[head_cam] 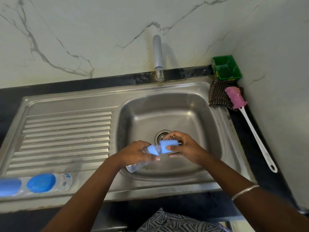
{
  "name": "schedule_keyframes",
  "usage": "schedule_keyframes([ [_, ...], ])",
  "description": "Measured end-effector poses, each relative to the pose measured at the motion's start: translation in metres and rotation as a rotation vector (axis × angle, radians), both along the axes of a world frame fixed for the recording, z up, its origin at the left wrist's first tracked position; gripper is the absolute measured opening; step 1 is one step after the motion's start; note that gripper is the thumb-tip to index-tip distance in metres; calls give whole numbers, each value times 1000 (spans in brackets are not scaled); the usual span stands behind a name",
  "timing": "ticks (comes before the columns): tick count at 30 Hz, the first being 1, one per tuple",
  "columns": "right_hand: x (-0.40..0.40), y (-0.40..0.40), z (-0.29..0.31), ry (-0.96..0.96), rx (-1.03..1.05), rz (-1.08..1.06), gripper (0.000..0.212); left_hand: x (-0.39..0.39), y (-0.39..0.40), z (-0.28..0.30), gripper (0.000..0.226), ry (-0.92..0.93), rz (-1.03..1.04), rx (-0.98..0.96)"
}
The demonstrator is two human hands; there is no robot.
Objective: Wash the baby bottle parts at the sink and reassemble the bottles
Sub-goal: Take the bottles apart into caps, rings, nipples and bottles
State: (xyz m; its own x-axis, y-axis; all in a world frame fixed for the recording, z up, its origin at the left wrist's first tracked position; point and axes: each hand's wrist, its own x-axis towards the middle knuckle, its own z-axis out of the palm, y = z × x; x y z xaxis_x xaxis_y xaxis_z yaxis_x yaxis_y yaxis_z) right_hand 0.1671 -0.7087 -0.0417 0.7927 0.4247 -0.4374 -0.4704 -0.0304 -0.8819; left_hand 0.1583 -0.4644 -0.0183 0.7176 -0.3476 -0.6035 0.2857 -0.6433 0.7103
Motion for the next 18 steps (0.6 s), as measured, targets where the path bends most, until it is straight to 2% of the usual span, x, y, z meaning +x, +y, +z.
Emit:
schedule_keyframes([
  [2, 6, -3, -7, 57, -177, -128, 21, 0, 4, -3, 34, -61, 46, 93],
  [3, 9, -6, -12, 11, -368, -121, 20, -2, 7, -5, 31, -77, 82, 111],
  [5, 11, -13, -26, -108, -750, 66, 27, -5, 10, -9, 26, -39, 178, 61],
  [8, 6, -13, -39, -158, -1022, 479, 34, -8, 12, -12, 36, -9, 238, 41],
  [11, 4, -3, -52, -187, -1179, 696, 44, -12, 9, -16, 42, -57, 206, 118],
  [15, 3, 7, -64, -152, -1285, 758, 53, -17, 6, -18, 42, -145, 110, 139],
  [18, 3, 6, -69, -141, -1308, 767, 52, -20, 2, -17, 45, -157, 114, 105],
])
